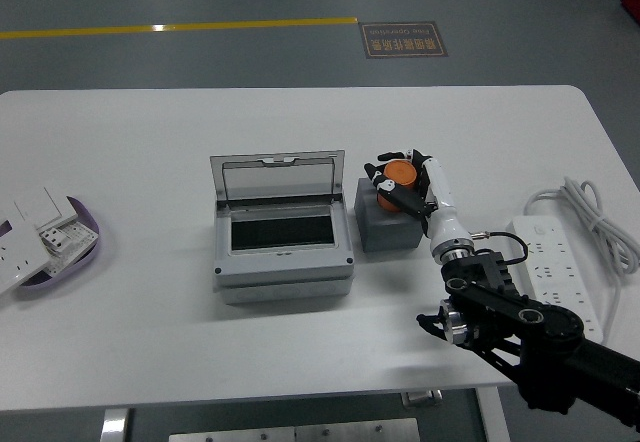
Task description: Pick up the cylinder from the cube,place it in the box,flap close box
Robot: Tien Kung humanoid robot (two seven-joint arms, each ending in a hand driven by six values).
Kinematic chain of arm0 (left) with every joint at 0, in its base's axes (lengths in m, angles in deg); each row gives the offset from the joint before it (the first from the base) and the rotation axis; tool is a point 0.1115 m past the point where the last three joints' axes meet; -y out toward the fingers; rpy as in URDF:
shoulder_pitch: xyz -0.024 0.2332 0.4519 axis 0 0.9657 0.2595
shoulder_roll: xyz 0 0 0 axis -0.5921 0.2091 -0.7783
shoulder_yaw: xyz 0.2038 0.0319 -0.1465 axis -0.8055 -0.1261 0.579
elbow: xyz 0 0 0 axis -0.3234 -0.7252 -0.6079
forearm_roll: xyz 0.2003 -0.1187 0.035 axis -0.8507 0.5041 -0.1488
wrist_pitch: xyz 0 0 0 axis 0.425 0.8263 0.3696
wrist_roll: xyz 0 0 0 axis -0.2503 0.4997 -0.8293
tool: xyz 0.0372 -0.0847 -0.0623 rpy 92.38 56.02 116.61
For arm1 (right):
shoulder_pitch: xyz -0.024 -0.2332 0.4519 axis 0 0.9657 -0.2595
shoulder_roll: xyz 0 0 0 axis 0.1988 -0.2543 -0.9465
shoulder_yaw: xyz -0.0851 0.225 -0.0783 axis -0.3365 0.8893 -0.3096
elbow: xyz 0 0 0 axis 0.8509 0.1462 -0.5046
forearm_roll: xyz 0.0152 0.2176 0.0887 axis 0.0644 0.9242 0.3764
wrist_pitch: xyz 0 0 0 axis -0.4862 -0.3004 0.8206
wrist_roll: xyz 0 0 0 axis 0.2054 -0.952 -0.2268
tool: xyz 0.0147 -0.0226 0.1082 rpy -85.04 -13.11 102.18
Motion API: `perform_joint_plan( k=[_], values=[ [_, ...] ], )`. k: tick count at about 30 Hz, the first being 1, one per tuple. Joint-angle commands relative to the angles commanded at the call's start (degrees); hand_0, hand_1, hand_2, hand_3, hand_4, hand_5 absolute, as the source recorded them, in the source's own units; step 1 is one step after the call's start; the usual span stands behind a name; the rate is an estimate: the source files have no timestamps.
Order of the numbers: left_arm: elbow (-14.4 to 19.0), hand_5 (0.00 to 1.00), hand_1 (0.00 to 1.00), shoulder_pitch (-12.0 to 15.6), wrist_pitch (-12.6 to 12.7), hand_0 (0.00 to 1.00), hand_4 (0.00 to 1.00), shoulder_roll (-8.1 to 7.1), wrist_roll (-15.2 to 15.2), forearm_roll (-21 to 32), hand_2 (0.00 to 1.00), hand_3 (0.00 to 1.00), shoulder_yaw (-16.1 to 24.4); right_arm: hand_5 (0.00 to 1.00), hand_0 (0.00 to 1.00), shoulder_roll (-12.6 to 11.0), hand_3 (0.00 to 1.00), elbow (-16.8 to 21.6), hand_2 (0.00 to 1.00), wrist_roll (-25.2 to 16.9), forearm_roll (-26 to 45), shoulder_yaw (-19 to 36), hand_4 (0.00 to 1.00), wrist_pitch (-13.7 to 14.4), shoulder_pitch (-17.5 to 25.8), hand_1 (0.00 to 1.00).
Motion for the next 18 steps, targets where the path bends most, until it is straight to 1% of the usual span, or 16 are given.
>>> perform_joint_plan(
  k=[6, 7, 12, 13, 18],
  values=[
    [0.0, 0.220, 0.620, 0.0, 0.0, 0.594, 0.677, 0.00, 0.0, -0.1, 0.603, 0.619, 0.1, 0.219, 0.551, 0.1, 0.491, 0.1, 0.466, 0.6, -0.8, 0.0, 0.800, 0.1, 0.0, 0.539],
    [0.0, 0.219, 0.620, 0.0, 0.0, 0.594, 0.677, 0.00, 0.0, -0.2, 0.603, 0.619, 0.2, 0.209, 0.465, 0.2, 0.492, 0.1, 0.464, 0.7, -1.0, 0.0, 0.778, 0.1, 0.0, 0.517],
    [0.0, 0.219, 0.620, -0.1, 0.0, 0.594, 0.677, 0.01, 0.0, -0.4, 0.603, 0.619, 0.4, 0.209, 0.465, 0.2, 0.492, 0.4, 0.464, 0.7, -1.1, -0.2, 0.778, 0.4, 0.0, 0.517],
    [0.0, 0.217, 0.620, -0.1, 0.0, 0.594, 0.676, 0.01, 0.0, -0.4, 0.603, 0.619, 0.4, 0.002, 0.506, 0.2, 0.505, 0.4, 0.477, 0.7, -1.1, -0.2, 0.609, 0.4, -0.1, 0.548],
    [0.0, 0.217, 0.620, -0.1, 0.0, 0.594, 0.676, -0.01, -0.1, -0.4, 0.603, 0.619, 0.5, 0.002, 0.506, 0.2, 0.505, 0.7, 0.477, 0.9, -1.6, -0.3, 0.609, 0.4, -0.1, 0.548]
  ],
)
